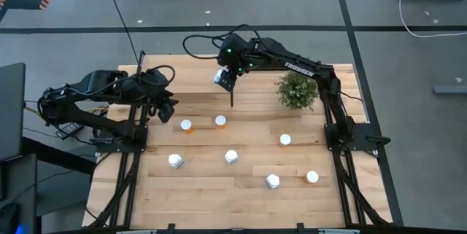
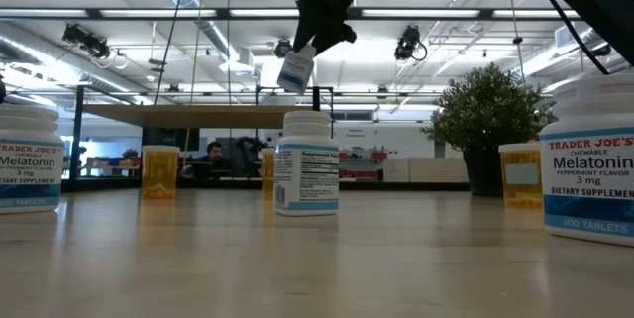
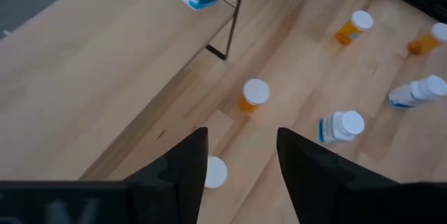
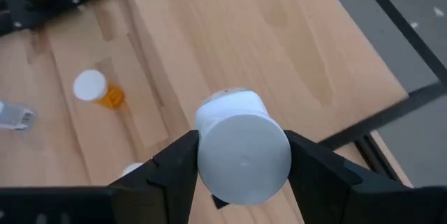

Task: Pick and place medicine bottles onto shelf by color
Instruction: Put the supplement bottle on the shelf

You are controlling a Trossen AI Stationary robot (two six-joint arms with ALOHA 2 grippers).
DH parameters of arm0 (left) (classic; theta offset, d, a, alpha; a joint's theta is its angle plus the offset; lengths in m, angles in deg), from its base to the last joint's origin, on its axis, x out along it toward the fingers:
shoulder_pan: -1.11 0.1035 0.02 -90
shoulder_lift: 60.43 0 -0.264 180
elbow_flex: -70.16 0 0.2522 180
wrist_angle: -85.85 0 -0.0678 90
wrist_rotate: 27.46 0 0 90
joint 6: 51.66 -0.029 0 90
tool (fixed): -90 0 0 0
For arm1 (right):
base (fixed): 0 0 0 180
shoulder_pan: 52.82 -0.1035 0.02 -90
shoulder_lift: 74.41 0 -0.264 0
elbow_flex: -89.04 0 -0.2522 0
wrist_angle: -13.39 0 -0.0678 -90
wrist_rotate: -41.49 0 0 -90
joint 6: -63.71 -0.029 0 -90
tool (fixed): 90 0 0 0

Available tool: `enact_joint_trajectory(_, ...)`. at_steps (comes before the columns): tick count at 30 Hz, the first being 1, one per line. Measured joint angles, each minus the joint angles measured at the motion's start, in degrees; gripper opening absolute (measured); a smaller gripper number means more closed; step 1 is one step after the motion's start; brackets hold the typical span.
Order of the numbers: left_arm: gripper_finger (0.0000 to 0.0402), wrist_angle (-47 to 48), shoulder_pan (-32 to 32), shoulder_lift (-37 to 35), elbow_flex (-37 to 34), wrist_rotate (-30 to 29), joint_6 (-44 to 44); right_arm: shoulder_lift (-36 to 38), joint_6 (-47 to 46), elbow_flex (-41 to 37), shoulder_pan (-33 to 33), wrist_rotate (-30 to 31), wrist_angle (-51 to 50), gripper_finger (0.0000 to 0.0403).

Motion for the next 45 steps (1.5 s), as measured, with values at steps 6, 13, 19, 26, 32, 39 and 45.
enact_joint_trajectory(6, 0.0177, -0.12, 1.20, 0.00, 0.00, 0.00, -0.02, -0.61, 2.16, 0.01, -0.09, 0.07, 0.20, 0.0205)
enact_joint_trajectory(13, 0.0183, -0.25, 1.30, 0.00, 0.00, -0.11, 1.40, -0.68, 4.35, -1.86, -0.10, 0.09, 0.33, 0.0210)
enact_joint_trajectory(19, 0.0186, -0.27, 1.30, 0.02, 0.00, -0.36, 3.20, -0.75, 4.39, -5.74, -0.52, 0.07, 1.18, 0.0218)
enact_joint_trajectory(26, 0.0191, -0.29, 1.10, 0.02, 0.00, -1.07, 5.89, -0.79, 3.91, -5.77, -0.73, 0.36, 3.05, 0.0219)
enact_joint_trajectory(32, 0.0199, -0.31, 1.09, 0.04, 0.00, -1.07, 5.87, -0.72, 4.72, -5.06, -0.72, 4.71, 5.96, 0.0219)
enact_joint_trajectory(39, 0.0198, -1.34, 1.15, 0.05, 0.00, -1.07, 4.11, -0.39, 3.76, -5.09, 0.13, 5.01, 7.63, 0.0219)
enact_joint_trajectory(45, 0.0219, -5.71, 1.73, 2.14, 0.05, -1.53, -1.72, 2.54, 2.05, -3.60, 0.06, 0.63, 7.16, 0.0224)
